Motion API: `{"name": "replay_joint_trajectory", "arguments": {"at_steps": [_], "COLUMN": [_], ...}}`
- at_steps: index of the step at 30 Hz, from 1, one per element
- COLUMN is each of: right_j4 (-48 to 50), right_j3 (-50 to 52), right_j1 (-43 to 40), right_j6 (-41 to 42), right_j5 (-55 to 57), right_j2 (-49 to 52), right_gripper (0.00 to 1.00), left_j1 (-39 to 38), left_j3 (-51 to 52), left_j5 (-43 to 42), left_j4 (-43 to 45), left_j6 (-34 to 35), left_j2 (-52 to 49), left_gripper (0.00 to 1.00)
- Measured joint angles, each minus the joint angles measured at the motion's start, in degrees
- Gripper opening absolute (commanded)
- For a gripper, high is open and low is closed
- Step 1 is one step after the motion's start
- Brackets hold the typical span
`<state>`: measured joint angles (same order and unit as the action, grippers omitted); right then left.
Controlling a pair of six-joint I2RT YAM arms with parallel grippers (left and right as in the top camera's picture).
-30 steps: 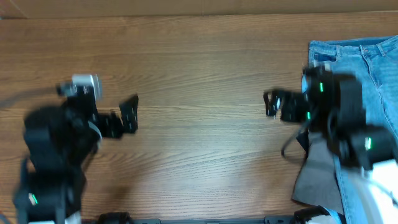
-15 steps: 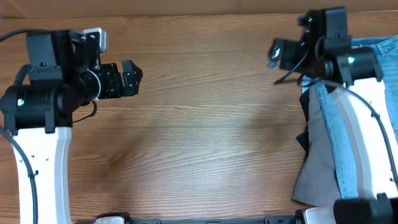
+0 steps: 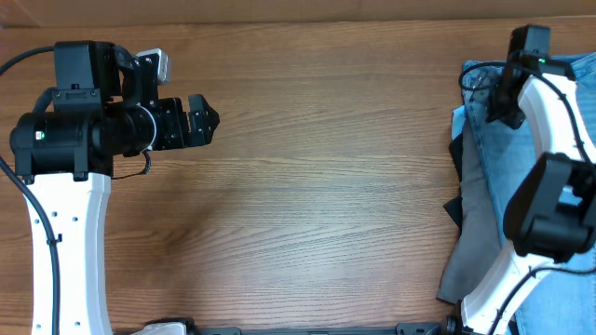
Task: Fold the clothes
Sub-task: 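Reach the right gripper to the light-blue jeans on the clothes stack and grasp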
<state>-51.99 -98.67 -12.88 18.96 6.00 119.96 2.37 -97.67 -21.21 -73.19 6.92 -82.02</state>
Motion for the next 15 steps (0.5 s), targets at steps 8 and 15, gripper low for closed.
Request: {"name": "replay_joint_trajectory", "arguments": {"at_steps": [8,15], "right_j4": [0.57,1.09], "right_j3": [0.0,-0.02], "right_j1": [0.28,0.28], "right_j6": [-3.04,-3.91], "right_j5": [0.07,3.52], "right_j2": [6.82,8.15], "right_gripper": [0.59,0.36], "left_j1": [0.0,0.0], "left_j3": [0.0,0.0], "left_j5": [1.33,1.73], "left_j4": [1.44,1.46], "left_j6": [0.0,0.02], "left_j2": [-0.42,-0.57], "left_gripper": [1.0,1.0]}}
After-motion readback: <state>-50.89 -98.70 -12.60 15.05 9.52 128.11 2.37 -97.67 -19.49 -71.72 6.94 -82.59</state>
